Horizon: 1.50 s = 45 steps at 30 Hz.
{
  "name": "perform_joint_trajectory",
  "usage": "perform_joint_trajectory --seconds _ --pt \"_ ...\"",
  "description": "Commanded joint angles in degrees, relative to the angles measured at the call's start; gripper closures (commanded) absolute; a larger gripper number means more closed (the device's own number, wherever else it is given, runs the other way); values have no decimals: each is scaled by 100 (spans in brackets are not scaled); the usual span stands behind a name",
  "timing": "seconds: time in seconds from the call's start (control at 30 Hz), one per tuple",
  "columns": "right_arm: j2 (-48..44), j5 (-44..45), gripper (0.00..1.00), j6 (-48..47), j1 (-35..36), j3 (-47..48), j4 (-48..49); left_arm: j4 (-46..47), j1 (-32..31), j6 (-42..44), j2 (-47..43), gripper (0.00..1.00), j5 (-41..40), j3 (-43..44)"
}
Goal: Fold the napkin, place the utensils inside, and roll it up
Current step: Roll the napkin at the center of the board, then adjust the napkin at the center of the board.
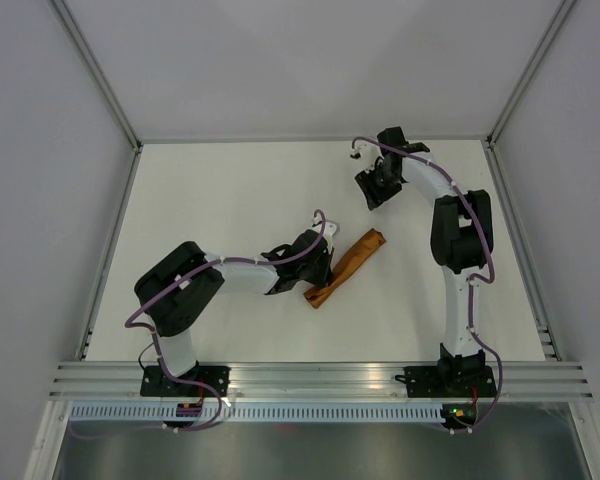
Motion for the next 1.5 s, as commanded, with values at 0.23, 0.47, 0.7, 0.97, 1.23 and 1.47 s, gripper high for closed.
perform_joint_trajectory --seconds 0.23,0.47,0.7,0.97,1.23,1.47 --pt "-2334 111 48 -13 -236 -1704 -316 -763 -63 -342 100 89 181 -136" --pt "-3302 -213 63 -93 -236 -3359 -351 -772 -54 -351 135 89 304 -127" --pt "-3066 -460 73 -31 -70 -3800 -219 -763 -54 -342 249 90 340 -48" --pt "-2671 -433 75 162 440 -3861 -70 -658 -54 -500 390 91 507 -101" --pt "-2240 -266 77 268 511 -3791 80 -578 -63 -606 364 92 533 -171" --pt "-1791 -126 77 443 520 -3484 194 -403 -107 -764 372 93 595 -303"
